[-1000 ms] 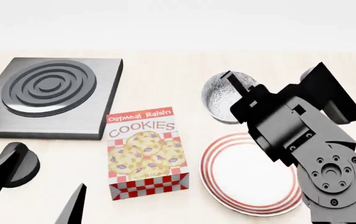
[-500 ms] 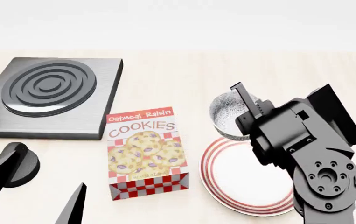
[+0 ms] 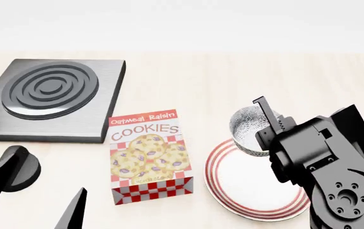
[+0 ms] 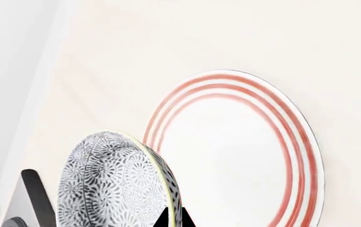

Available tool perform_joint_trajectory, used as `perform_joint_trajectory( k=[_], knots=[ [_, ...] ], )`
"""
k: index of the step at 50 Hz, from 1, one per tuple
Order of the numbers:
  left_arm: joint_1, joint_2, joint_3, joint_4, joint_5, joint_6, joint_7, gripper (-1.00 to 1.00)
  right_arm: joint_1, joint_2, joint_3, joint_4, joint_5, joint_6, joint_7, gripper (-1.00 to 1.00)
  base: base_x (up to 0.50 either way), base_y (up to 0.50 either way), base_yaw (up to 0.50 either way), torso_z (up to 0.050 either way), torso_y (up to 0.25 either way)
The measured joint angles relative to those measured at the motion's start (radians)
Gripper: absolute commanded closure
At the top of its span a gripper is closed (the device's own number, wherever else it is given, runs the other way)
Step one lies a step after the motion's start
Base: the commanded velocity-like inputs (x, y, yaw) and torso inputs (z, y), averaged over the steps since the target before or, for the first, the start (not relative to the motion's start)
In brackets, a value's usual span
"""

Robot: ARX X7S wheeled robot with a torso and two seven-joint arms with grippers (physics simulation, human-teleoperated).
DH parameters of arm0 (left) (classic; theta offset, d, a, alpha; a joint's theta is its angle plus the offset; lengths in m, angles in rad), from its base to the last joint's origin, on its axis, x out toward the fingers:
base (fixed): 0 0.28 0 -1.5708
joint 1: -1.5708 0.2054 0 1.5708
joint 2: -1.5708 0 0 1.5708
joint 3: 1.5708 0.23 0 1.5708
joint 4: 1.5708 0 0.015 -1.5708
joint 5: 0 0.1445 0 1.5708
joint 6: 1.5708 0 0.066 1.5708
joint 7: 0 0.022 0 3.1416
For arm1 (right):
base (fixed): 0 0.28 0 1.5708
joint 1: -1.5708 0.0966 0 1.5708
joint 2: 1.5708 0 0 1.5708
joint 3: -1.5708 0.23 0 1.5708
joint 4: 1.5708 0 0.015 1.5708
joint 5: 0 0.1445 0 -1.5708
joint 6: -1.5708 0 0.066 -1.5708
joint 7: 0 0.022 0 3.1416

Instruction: Pick the akita bowl from table center and place it on the plate.

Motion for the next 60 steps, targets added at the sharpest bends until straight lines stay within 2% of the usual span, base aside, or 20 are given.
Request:
perform_joint_trajectory(
  k=[60],
  knots=[
    [-0.002, -0.011, -0.001, -0.008, -0.006, 0.017, -0.003, -1.0, -0.051, -0.001, -0.017, 0.128, -0.042, -0.073, -0.112, 1.0, 0.0, 0.0, 0.0, 0.0, 0.0]
  ],
)
